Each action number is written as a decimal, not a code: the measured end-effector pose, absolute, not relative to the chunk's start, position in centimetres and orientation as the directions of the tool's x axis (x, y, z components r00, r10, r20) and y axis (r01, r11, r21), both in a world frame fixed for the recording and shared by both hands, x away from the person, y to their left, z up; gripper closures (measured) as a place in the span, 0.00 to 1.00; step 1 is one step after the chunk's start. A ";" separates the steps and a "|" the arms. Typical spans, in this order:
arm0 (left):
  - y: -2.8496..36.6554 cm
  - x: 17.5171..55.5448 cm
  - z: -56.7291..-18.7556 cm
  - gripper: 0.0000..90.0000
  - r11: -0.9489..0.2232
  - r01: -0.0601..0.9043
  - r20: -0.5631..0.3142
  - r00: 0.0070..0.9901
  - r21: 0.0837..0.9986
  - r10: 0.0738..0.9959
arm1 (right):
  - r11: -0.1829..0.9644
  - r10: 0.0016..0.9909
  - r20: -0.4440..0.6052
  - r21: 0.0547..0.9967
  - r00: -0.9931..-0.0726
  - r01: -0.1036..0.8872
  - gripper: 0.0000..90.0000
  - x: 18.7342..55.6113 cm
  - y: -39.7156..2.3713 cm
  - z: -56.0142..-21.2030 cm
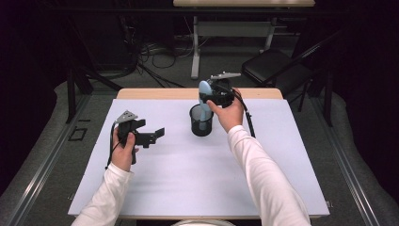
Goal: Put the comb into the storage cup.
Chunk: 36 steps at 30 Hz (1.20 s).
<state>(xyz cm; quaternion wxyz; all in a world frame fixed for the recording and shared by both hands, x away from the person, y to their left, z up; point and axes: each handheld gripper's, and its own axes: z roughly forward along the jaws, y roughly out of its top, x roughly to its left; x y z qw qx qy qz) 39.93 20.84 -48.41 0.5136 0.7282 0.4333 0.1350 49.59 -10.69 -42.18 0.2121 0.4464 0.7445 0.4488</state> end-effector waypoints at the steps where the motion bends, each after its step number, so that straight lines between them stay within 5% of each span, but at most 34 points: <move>1: 20.8 39.9 -48.4 0.01 -0.097 0.493 -0.249 0.587 0.864 0.770 | 0.199 0.856 0.085 0.857 -0.510 0.475 0.54 49.6 -10.7 -42.2; 36: 21.0 40.0 -48.5 0.01 -0.086 0.496 -0.255 0.579 0.864 0.774 | 0.195 0.842 0.117 0.844 -0.526 0.499 0.49 49.2 -10.5 -42.1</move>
